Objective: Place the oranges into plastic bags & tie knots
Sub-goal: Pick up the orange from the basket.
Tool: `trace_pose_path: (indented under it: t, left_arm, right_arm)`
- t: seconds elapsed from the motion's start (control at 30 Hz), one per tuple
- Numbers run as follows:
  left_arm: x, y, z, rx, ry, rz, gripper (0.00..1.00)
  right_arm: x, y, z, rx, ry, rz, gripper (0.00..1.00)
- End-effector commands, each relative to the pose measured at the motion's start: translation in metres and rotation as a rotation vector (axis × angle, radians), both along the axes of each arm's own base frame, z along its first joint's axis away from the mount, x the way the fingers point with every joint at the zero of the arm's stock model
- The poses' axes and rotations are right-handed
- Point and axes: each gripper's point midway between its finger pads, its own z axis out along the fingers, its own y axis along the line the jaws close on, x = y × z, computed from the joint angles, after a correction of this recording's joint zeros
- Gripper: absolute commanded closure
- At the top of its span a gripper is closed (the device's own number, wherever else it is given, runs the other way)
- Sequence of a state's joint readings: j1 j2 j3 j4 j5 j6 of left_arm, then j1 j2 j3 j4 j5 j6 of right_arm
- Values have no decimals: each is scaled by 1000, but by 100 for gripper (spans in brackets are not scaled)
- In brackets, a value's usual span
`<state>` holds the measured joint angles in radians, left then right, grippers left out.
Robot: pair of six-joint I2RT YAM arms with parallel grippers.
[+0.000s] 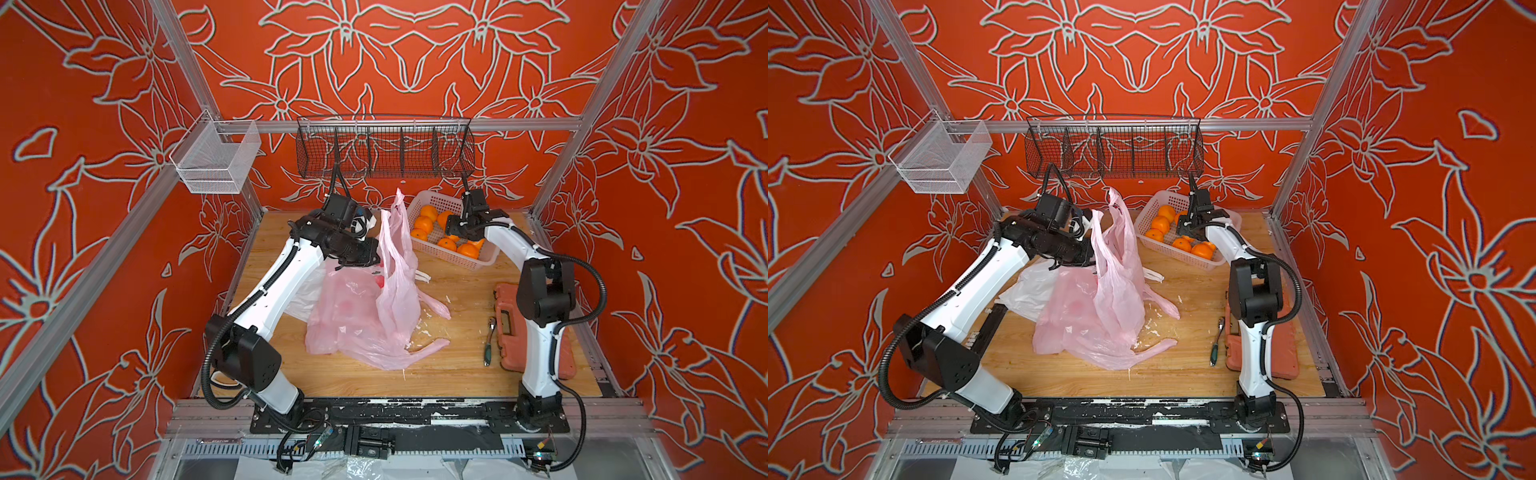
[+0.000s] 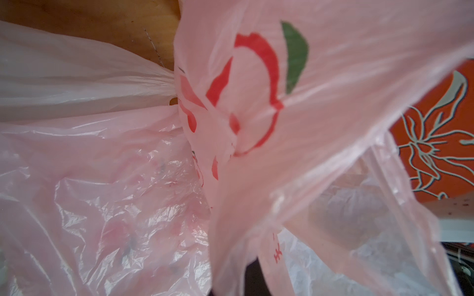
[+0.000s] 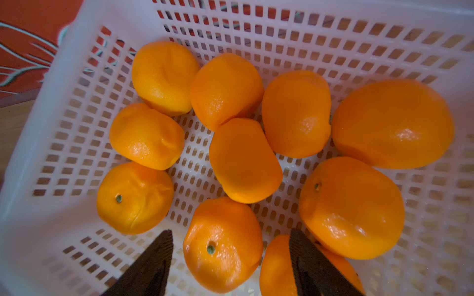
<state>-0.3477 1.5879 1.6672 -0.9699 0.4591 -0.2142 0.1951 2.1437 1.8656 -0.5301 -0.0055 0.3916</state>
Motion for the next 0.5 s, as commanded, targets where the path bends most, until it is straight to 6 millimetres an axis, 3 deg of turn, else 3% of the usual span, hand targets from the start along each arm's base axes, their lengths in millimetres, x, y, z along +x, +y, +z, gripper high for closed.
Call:
trace_pose_path:
  t: [0.0,0.47]
  left_arm:
    - [-4,-5,17,-40,-58,-43,100]
    - [-9,-8,19,-63,-63,-72,100]
  right_arm:
    - [6,-13,-6,-76,35,-17,23]
    - [32,-11,-40,-112,88,-11,23]
